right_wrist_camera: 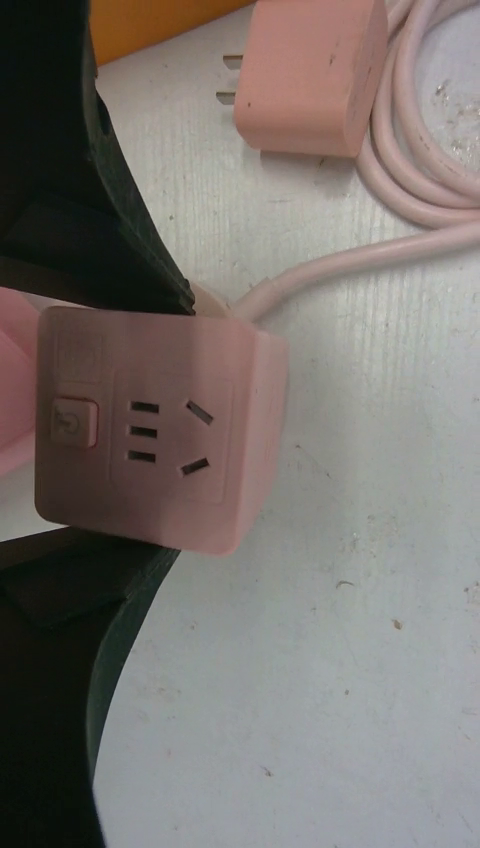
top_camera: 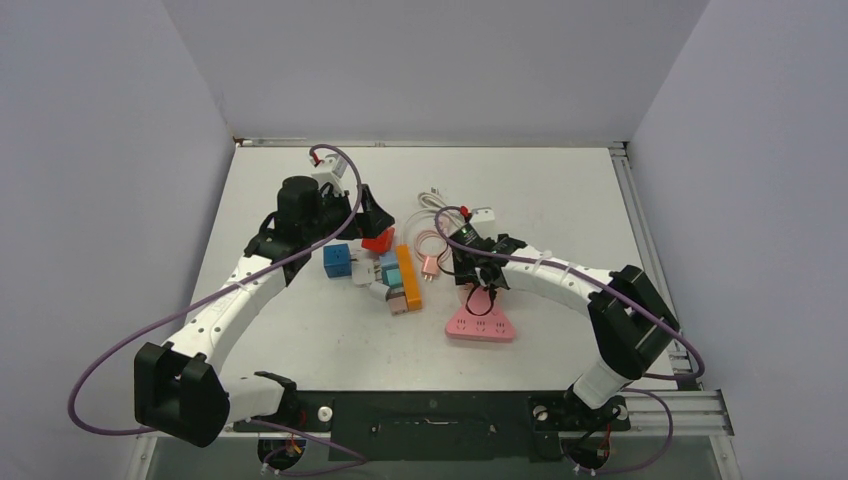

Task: Pull the plug off the socket
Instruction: Remove the plug from the socket.

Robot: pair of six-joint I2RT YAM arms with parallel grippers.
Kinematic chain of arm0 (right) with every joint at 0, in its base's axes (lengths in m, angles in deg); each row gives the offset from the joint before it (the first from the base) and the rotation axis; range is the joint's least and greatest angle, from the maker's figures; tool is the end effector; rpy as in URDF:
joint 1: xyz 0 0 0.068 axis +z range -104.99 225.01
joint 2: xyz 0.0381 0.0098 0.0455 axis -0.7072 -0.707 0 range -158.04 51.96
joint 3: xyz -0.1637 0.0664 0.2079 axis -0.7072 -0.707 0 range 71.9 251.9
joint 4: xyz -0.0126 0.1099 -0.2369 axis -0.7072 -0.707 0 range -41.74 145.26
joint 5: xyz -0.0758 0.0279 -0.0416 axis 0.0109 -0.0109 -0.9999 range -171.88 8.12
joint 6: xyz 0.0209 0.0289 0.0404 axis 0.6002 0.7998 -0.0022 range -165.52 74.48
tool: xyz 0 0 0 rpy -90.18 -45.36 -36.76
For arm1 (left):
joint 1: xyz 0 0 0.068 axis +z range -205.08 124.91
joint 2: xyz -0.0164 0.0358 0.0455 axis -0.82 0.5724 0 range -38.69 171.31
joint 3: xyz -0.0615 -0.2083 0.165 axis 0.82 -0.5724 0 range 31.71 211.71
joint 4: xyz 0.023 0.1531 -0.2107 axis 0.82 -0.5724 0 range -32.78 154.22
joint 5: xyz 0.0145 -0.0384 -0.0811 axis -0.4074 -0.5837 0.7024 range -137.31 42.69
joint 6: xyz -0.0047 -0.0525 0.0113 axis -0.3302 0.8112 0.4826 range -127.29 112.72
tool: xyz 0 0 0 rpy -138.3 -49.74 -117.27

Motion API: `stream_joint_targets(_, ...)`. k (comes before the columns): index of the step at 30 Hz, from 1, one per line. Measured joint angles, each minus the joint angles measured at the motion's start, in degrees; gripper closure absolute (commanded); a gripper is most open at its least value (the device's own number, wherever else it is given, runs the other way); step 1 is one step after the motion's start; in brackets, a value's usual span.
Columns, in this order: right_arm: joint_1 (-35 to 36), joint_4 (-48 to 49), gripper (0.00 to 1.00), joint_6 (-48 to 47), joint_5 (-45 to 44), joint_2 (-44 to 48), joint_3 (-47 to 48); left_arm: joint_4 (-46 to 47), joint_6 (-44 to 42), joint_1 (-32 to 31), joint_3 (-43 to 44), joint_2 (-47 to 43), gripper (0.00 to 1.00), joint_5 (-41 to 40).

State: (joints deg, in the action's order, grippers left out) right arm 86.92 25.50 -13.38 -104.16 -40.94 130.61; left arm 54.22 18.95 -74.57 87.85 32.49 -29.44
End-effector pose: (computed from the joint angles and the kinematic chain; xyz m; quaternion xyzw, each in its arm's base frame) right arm 0.2447 0.2014 0.1931 -0.0381 0.9561 -0.0171 0.2899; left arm 0.2648 -0.1053 0.3120 0.0342 0.8368 -0.3269 0.4379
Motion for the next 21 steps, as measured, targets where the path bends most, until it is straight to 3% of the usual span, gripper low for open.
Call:
stream_joint_targets(8,-0.31,2.34,0.93,0.74,0.81,0.15,-0.22,0.0,0.0,-0.33,0.0,0.07,0.04,-0.02)
stream_joint_targets(15,-0.37,10.6,0.95,-0.87,4.04,4.48,-4.31,0.7,0.52,-1.25,-0.04,3.17,0.04,1.42)
stream_joint_targets(21,-0.42,24.33,0.95,-4.83,7.48,12.11,-12.11,3.26,2.34,-2.75,-0.94,9.4,0.04,5.88)
